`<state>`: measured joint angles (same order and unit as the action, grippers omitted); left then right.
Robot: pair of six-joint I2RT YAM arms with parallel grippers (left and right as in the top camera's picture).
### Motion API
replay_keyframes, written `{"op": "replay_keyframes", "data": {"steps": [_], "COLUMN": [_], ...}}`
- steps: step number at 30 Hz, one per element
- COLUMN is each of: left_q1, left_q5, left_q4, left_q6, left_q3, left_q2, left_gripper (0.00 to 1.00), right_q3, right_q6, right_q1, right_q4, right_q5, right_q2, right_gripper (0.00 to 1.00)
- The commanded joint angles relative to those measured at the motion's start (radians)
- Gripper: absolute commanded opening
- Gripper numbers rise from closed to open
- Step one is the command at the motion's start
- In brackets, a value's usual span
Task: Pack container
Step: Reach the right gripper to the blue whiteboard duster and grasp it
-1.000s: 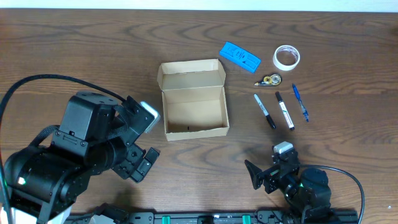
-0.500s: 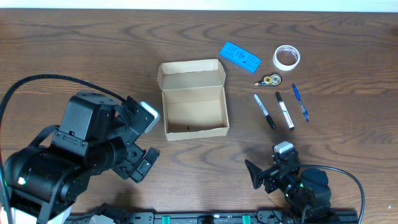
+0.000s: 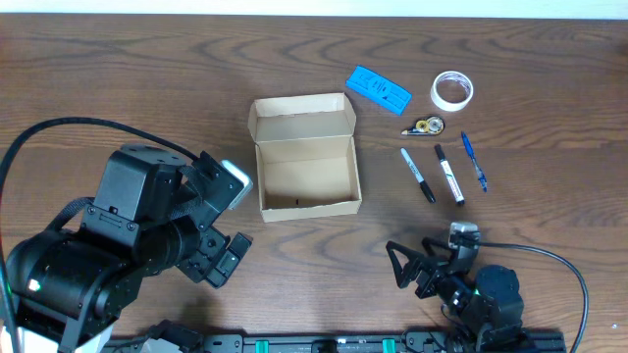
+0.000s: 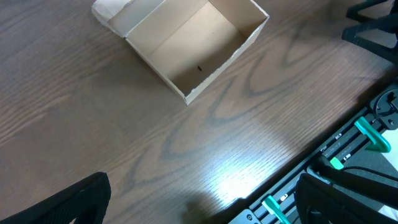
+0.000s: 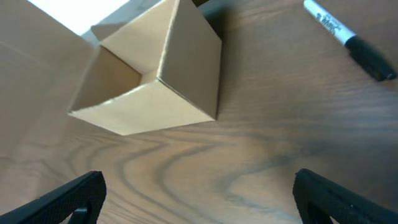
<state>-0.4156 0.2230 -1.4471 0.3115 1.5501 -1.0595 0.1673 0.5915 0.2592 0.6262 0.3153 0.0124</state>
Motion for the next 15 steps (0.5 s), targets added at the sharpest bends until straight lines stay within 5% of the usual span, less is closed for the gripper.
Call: {"op": "replay_keyframes", "data": {"steps": [1, 15], "left_q1": [0.003, 0.003], "left_q5": [0.006, 0.006], "left_q4": [-0.004, -0.004], "left_q6": [0.006, 0.006], "left_q3": [0.018, 0.018], "left_q2": [0.002, 0.002], "left_gripper": [0.95, 0.95], "right_q3": [-0.004, 0.206], "right_q6": [0.052, -0.141], "right_q1": [0.016, 0.016], "right_q4": [-0.02, -0.058], "right_q5": [0.034, 0.077], "right_q2": [-0.002, 0.38], "right_gripper": [0.99, 0.99]}}
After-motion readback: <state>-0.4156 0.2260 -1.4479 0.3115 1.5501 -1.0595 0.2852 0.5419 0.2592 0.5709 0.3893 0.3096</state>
